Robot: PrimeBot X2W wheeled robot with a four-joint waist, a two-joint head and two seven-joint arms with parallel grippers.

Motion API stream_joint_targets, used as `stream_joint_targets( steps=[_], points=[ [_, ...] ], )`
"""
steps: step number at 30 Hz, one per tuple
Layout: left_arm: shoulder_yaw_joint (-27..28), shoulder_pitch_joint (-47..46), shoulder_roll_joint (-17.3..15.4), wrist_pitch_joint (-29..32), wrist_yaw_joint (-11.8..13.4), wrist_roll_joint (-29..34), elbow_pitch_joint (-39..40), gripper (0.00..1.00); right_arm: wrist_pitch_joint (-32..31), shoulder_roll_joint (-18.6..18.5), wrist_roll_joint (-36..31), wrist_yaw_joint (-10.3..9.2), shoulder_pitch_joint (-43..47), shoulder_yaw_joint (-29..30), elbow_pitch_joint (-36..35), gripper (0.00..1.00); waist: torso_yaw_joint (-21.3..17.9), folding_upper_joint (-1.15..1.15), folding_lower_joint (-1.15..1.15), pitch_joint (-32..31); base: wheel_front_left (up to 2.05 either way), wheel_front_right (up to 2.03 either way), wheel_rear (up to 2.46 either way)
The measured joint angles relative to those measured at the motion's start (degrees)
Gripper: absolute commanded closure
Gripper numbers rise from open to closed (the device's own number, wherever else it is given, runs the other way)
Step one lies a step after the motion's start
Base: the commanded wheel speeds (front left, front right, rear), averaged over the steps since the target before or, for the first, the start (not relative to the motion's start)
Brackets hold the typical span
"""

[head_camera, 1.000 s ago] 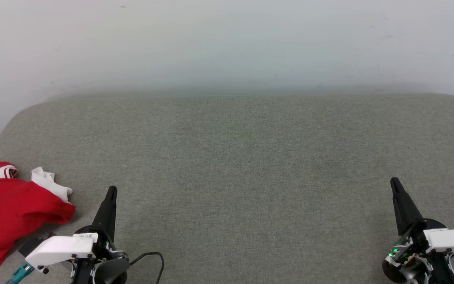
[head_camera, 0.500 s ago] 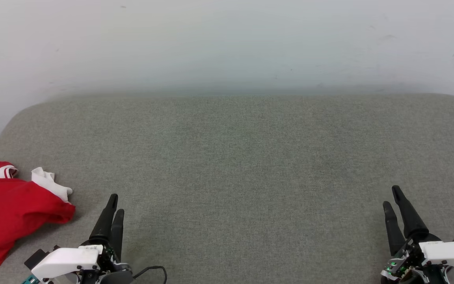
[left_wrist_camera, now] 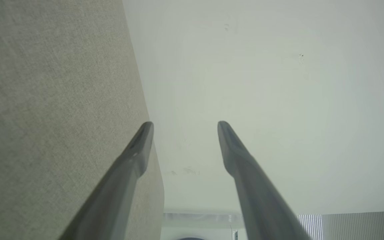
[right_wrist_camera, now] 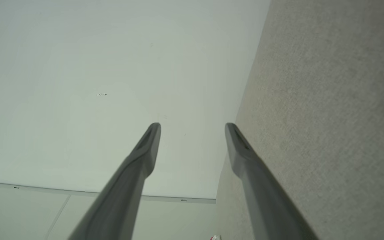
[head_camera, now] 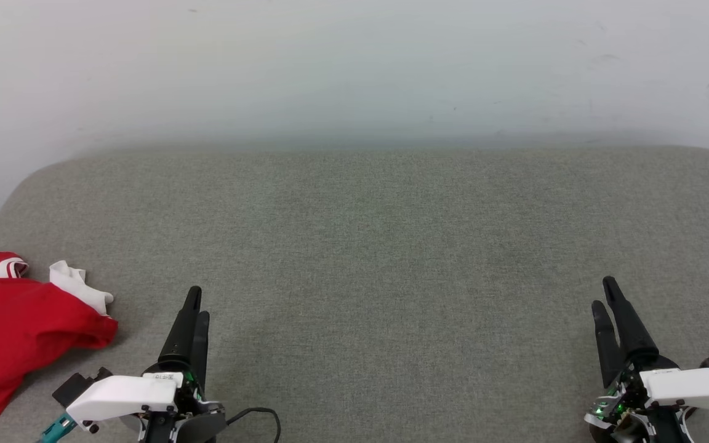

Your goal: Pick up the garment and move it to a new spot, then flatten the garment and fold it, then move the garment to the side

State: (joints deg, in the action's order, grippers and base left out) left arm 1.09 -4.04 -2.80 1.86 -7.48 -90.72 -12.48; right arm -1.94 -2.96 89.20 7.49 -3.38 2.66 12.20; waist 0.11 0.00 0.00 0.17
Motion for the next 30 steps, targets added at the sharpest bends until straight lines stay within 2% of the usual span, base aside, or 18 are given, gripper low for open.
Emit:
stream_joint_targets(
  steps=[11, 20, 30],
  points=[
    [-1.09, 0.0, -0.01, -2.33, 0.0, 7.03, 3.61, 0.0, 2.46, -0.24, -8.51, 0.0, 0.77, -1.32, -2.67, 0.0, 0.21, 0.0, 0.0, 0.11, 0.0, 0.0, 0.0],
    [-2.66, 0.03, -0.01, -4.48, 0.0, 16.64, 6.31, 0.0, 4.55, -0.22, -22.07, 0.0, 1.34, -1.23, -4.66, 0.0, 0.3, 0.0, 0.0, 0.06, 0.0, 0.0, 0.0],
    [-4.28, 0.17, -0.01, -6.17, -0.01, 26.28, 6.84, 0.0, 5.58, -0.09, -34.21, 0.0, 2.15, -0.9, -6.21, 0.0, 0.48, 0.0, 0.0, 0.04, 0.0, 0.0, 0.0]
  ],
)
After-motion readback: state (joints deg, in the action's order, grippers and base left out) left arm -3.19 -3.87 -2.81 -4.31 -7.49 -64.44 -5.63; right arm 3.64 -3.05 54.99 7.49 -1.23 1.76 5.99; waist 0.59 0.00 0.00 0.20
